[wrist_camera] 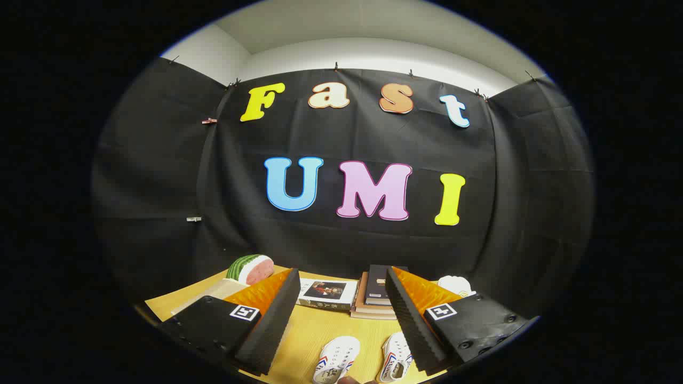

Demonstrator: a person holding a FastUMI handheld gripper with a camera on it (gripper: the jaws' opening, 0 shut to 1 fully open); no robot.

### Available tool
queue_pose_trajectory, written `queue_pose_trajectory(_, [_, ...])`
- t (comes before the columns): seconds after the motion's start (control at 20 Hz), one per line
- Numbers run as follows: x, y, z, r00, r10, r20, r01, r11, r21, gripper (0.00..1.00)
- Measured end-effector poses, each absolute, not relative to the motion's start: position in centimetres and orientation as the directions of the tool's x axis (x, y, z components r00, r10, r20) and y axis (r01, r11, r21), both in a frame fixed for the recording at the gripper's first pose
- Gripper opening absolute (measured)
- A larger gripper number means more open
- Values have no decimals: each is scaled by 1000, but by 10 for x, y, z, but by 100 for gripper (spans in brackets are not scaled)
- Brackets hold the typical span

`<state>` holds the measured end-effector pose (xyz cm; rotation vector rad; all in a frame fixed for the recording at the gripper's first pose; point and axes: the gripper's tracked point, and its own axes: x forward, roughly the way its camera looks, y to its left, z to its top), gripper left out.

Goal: Open the storage box then place both shoes into the box .Put the left shoe in first, then the right shoe, with the right side of both shoes facing outward in a uniform manner.

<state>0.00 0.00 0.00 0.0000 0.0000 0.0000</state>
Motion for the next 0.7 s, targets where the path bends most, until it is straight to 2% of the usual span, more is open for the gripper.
queue_pose_trajectory(0.7, [1, -23, -16, 999, 0, -48, 2, 999, 33, 97])
